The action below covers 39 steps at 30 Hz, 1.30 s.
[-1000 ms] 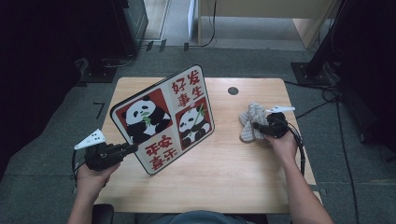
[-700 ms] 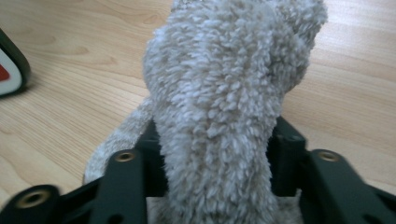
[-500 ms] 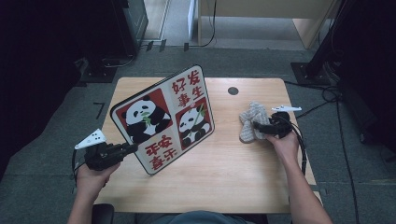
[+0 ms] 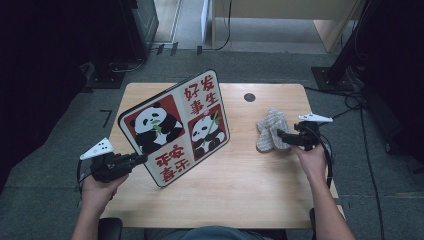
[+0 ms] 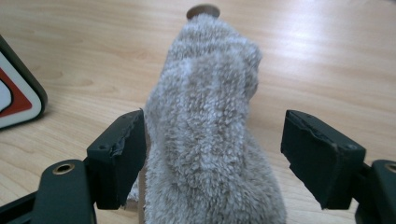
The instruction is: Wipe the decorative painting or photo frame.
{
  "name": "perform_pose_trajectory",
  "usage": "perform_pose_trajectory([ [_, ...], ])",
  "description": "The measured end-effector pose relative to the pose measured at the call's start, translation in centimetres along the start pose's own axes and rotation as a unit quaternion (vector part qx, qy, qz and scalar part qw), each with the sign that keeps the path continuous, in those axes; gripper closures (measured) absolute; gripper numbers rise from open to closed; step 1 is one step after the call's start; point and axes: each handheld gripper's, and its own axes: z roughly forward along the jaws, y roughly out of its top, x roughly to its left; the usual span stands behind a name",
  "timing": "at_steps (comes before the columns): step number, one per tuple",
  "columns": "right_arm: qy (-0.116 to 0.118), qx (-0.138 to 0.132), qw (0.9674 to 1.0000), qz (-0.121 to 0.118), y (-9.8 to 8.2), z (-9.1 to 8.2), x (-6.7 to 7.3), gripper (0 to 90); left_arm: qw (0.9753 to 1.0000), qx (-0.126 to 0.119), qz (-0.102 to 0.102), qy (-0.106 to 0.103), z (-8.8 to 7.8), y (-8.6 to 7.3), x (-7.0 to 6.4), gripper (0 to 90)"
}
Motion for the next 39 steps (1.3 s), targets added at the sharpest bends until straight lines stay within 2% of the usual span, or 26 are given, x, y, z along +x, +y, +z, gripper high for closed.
perform_pose_trajectory([
  [3, 0.004, -0.016, 0.9998, -0.006, 0.1, -0.8, 0.5, 24.7, 1.0000, 0.000, -0.001, 0.000, 0.0, 0.0, 0.0, 76.7],
  [4, 0.021, -0.028, 0.9993, -0.011, 0.0, -1.3, 1.3, 26.9, 1.0000, -0.001, -0.001, 0.001, 0.0, 0.0, 0.0, 76.6],
  [5, 0.021, -0.028, 0.9993, -0.011, 0.0, -1.3, 1.3, 26.9, 1.0000, -0.001, -0.001, 0.001, 0.0, 0.0, 0.0, 76.6],
  [6, 0.037, -0.030, 0.9987, -0.015, -0.1, -1.4, 2.1, 28.7, 1.0000, -0.001, -0.002, 0.002, 0.0, 0.0, 0.1, 76.4],
  [8, 0.049, -0.027, 0.9982, -0.020, -0.3, -1.4, 2.8, 30.8, 1.0000, -0.001, -0.001, 0.003, 0.0, 0.0, 0.1, 76.2],
  [12, 0.073, -0.013, 0.9962, -0.045, -0.8, -1.0, 4.6, 32.9, 0.9999, -0.004, -0.007, 0.008, -0.1, 0.0, 0.3, 75.4],
  [15, 0.085, -0.013, 0.9945, -0.060, -1.1, -1.0, 5.6, 34.1, 0.9999, -0.003, -0.008, 0.015, -0.2, 0.0, 0.6, 74.7],
  [20, 0.101, 0.002, 0.9928, -0.064, -1.6, -0.7, 6.3, 35.5, 0.9997, 0.000, -0.014, 0.021, -0.2, -0.1, 1.0, 73.4],
  [22, 0.112, 0.016, 0.9912, -0.069, -2.0, -0.2, 7.0, 36.7, 0.9995, 0.002, -0.019, 0.026, -0.1, -0.2, 1.3, 73.0],
  [27, 0.119, 0.025, 0.9891, -0.083, -2.3, 0.2, 7.7, 37.9, 0.9993, 0.003, -0.024, 0.029, -0.1, -0.3, 1.9, 72.2],
  [30, 0.132, 0.035, 0.9873, -0.081, -2.5, 0.5, 8.1, 38.2, 0.9990, 0.010, -0.029, 0.031, 0.1, -0.4, 2.4, 71.2],
  [33, 0.134, 0.035, 0.9866, -0.086, -2.6, 0.7, 8.3, 38.6, 0.9989, 0.009, -0.032, 0.033, 0.2, -0.4, 2.6, 70.5],
  [36, 0.142, 0.031, 0.9862, -0.080, -2.9, 0.8, 8.5, 39.2, 0.9988, 0.008, -0.033, 0.034, 0.3, -0.4, 2.9, 69.9],
  [37, 0.150, 0.026, 0.9857, -0.072, -3.0, 0.9, 8.6, 39.2, 0.9987, 0.008, -0.033, 0.037, 0.4, -0.4, 3.1, 69.7],
  [39, 0.149, 0.030, 0.9856, -0.075, -3.1, 0.9, 8.7, 39.2, 0.9985, 0.007, -0.034, 0.041, 0.5, -0.3, 3.2, 69.3],
])
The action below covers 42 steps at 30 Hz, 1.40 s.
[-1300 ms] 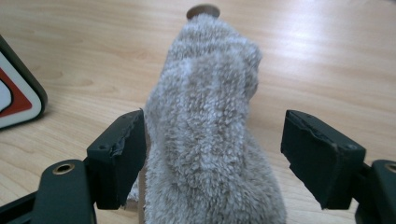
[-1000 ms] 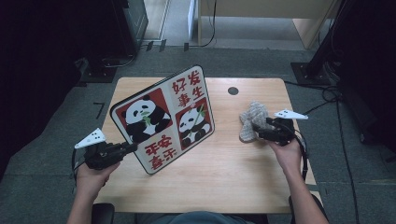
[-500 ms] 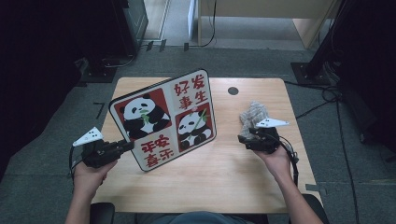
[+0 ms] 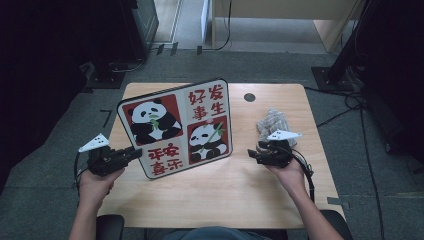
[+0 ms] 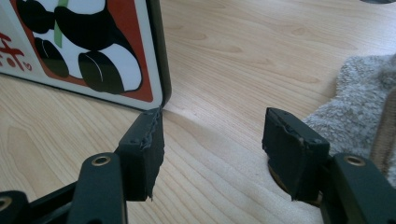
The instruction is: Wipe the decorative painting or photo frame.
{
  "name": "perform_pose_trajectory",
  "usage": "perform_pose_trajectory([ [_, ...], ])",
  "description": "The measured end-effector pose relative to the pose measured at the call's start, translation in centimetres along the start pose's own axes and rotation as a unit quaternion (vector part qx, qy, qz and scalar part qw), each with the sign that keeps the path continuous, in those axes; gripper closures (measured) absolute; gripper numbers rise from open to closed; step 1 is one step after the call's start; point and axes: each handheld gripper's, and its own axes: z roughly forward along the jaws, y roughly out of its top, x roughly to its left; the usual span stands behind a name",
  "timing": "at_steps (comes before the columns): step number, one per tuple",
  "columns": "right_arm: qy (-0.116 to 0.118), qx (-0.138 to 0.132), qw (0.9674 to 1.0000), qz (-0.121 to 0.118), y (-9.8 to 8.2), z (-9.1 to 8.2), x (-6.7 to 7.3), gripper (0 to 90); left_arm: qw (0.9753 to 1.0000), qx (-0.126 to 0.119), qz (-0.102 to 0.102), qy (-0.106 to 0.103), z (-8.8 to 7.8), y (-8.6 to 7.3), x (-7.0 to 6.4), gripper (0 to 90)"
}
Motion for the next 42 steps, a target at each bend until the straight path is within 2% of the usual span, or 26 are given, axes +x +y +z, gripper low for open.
perform_pose_trajectory([
  [5, -0.007, 0.003, 1.0000, -0.006, -0.3, 0.0, 0.1, 39.2, 1.0000, -0.001, 0.005, 0.008, 0.3, 0.1, 0.4, 68.3],
  [13, -0.019, 0.006, 0.9996, -0.019, -0.6, -0.3, 0.1, 39.2, 0.9999, -0.005, 0.002, 0.014, 0.6, 0.4, 1.0, 66.9],
  [29, -0.028, 0.007, 0.9995, -0.012, -1.2, -0.8, -0.1, 39.2, 0.9997, -0.011, -0.003, 0.023, 1.2, 0.7, 1.7, 63.9],
  [33, -0.027, 0.009, 0.9995, -0.014, -1.3, -0.8, -0.2, 39.1, 0.9996, -0.004, -0.007, 0.027, 1.2, 0.7, 1.7, 62.5],
  [36, -0.027, 0.008, 0.9995, -0.011, -1.4, -1.1, -0.4, 39.0, 0.9995, 0.004, -0.005, 0.029, 1.0, 0.6, 1.7, 58.8],
  [39, -0.026, 0.008, 0.9996, -0.011, -1.5, -1.3, -0.6, 39.0, 0.9993, 0.011, 0.010, 0.033, 0.3, 0.0, 1.8, 56.7],
  [42, -0.028, 0.008, 0.9995, -0.009, -1.5, -1.4, -0.7, 39.0, 0.9992, 0.013, 0.014, 0.035, 0.0, -0.3, 2.0, 55.5],
])
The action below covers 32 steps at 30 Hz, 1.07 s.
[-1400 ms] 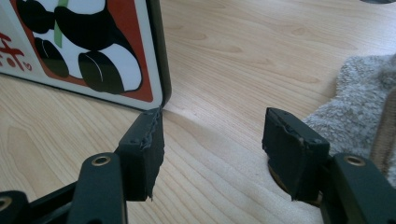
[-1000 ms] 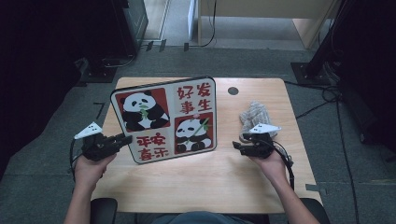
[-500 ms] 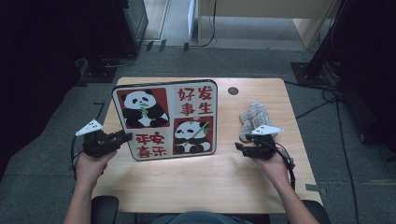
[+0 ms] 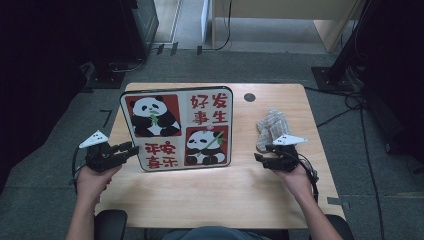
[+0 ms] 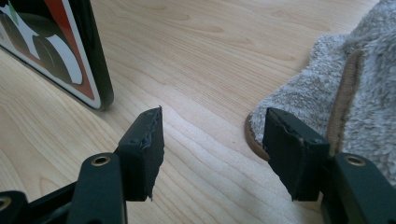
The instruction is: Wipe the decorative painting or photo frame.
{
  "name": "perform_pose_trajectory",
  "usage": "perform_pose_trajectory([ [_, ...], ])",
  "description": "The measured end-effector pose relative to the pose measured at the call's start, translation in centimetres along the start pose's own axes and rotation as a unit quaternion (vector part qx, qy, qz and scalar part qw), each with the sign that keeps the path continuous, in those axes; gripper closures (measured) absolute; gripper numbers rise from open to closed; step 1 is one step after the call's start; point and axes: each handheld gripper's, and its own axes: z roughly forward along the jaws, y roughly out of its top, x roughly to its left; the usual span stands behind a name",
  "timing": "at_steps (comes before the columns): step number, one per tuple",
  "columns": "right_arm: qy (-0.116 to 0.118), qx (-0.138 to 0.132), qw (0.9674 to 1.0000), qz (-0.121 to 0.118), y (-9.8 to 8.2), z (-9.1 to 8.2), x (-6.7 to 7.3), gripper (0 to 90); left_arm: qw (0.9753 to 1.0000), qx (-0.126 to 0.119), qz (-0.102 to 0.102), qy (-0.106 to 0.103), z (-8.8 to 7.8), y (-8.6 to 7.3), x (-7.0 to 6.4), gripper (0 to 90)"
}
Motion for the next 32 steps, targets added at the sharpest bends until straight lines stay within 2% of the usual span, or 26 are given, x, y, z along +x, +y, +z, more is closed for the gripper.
perform_pose_trajectory([
  [4, -0.003, -0.005, 1.0000, -0.004, 0.0, -0.2, -0.3, 38.6, 0.9999, 0.013, -0.004, 0.005, -0.2, -0.6, 0.7, 49.7],
  [13, -0.015, -0.007, 0.9997, -0.017, 0.0, -0.1, -0.4, 38.2, 0.9987, 0.036, -0.006, 0.036, 0.3, -1.4, 1.7, 43.7],
  [19, -0.014, -0.008, 0.9998, -0.012, 0.0, -0.1, -0.6, 37.6, 0.9977, 0.046, -0.015, 0.047, 1.1, -1.8, 2.4, 43.0],
  [24, -0.011, -0.018, 0.9997, -0.009, 0.1, -0.2, -0.9, 35.9, 0.9968, 0.048, -0.006, 0.063, 1.8, -1.8, 2.8, 41.7],
  [28, -0.009, -0.020, 0.9997, -0.004, 0.0, -0.2, -1.2, 33.4, 0.9964, 0.053, -0.007, 0.066, 2.0, -2.0, 2.9, 39.1],
  [30, -0.014, -0.016, 0.9998, -0.003, -0.1, 0.1, -1.1, 31.9, 0.9962, 0.054, -0.007, 0.068, 2.1, -2.1, 3.0, 39.0],
  [32, -0.006, 0.004, 1.0000, 0.000, -0.2, 0.5, -0.9, 32.2, 0.9960, 0.056, -0.004, 0.069, 2.3, -2.1, 3.0, 38.9],
])
